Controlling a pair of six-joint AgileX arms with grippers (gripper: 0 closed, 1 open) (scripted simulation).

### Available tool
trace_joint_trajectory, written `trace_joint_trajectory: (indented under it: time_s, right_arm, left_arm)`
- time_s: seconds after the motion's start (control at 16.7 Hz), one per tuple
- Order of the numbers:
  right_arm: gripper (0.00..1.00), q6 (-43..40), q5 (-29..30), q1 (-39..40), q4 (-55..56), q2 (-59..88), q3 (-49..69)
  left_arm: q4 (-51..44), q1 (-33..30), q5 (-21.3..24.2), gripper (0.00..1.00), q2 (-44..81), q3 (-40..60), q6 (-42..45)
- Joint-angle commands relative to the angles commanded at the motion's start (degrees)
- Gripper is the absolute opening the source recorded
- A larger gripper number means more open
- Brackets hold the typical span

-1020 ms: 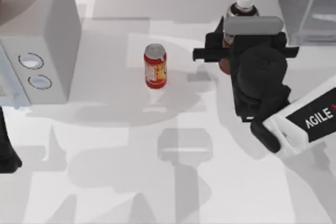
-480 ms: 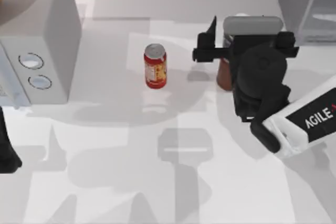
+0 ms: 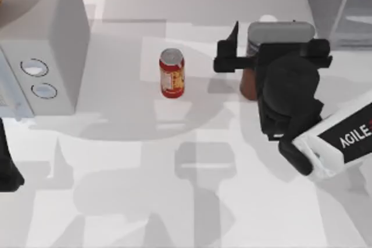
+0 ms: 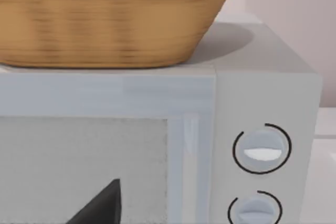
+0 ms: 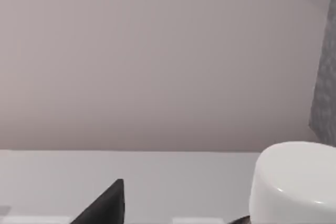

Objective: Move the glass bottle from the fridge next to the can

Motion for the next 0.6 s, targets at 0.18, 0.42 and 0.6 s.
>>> trace_joint_trajectory:
  time_s: [0.18,0.42,0.6]
  right_arm:
    - [1.00,0.0,1.3,1.4,1.5,-1.5,-3.7]
    - [1.00,0.0,1.6,1.5,1.7,-1.7,-4.0]
    - [1.00,0.0,1.0,1.3,0.8,-3.4,-4.5]
  left_arm:
    - [0.0,0.0,0.0,1.00,0.0,0.0,0.0]
    - [0.0,0.0,0.0,1.00,0.0,0.0,0.0]
    - [0.0,0.0,0.0,1.00,0.0,0.0,0.0]
